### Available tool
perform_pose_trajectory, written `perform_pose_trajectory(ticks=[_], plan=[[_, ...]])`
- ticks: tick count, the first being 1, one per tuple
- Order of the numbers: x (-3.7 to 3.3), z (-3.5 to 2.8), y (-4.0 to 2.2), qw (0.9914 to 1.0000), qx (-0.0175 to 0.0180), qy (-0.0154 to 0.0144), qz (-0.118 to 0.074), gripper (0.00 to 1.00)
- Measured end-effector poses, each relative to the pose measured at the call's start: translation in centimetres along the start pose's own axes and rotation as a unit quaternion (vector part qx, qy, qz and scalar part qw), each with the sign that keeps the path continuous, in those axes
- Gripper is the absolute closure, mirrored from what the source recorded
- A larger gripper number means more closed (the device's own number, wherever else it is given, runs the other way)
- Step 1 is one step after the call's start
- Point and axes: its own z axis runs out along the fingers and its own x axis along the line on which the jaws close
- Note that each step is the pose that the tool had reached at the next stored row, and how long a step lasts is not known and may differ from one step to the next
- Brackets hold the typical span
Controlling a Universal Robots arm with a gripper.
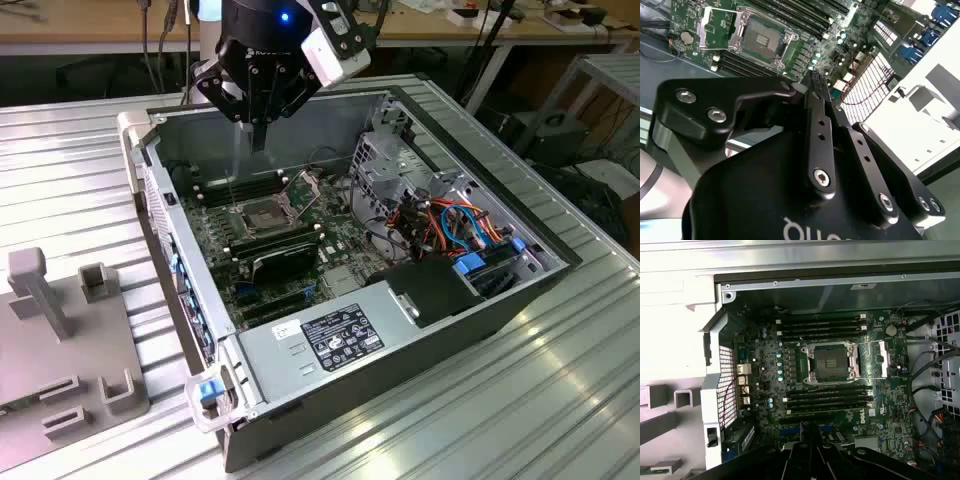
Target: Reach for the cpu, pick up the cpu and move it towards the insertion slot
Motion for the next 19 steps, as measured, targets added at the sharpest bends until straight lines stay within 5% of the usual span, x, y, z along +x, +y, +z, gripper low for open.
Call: perform_pose_trajectory(ticks=[19], plan=[[1.02, -0.03, -0.08, 1.0, 0.0, 0.0, 0.0, 0.89]])
